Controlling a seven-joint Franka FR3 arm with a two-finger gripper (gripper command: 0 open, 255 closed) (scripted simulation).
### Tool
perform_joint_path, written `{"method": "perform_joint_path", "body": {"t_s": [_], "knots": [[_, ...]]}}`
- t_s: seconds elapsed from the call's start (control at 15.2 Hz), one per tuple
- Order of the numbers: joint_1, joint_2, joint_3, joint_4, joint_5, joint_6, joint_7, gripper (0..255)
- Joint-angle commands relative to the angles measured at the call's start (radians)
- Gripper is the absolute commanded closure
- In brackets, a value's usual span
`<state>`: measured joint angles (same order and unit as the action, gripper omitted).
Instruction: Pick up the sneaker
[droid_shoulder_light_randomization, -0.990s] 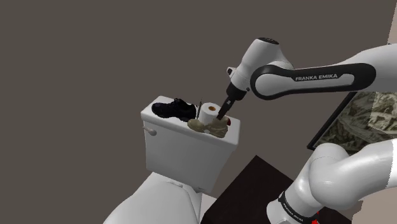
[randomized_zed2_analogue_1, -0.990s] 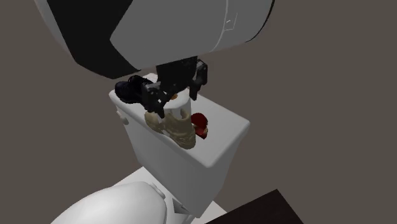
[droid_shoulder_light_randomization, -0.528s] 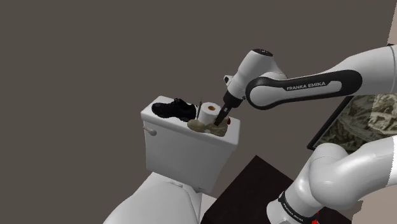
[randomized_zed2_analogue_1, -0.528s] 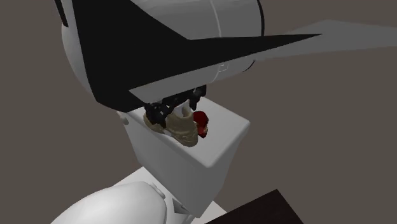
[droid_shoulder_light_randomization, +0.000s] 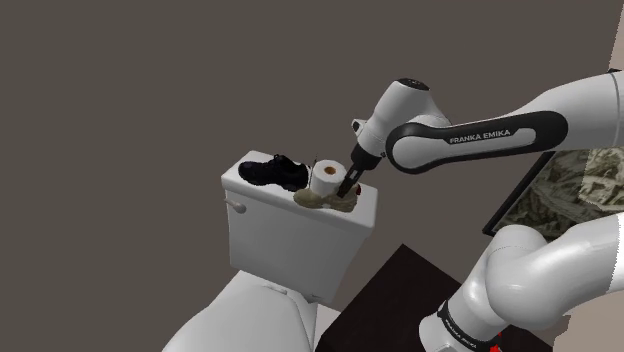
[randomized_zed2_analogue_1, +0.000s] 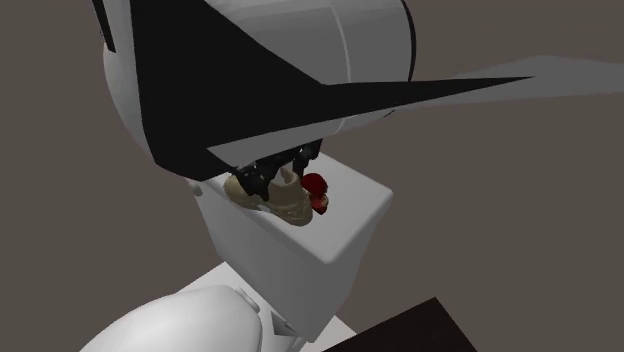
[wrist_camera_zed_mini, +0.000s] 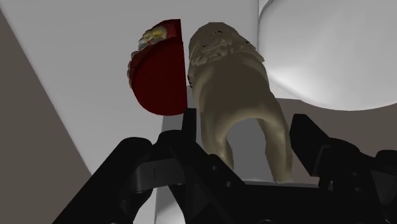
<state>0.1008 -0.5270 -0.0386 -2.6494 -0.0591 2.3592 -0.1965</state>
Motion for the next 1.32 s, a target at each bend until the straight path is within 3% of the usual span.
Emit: {"method": "perform_joint_path", "body": {"t_s": [0.0, 1.25], "knots": [[0.000, 0.004, 0.000, -0.002, 0.000, 0.001, 0.000, 255], [0.005, -0.063, 0.006, 0.160, 0.008, -0.228, -0.004, 255]]}}
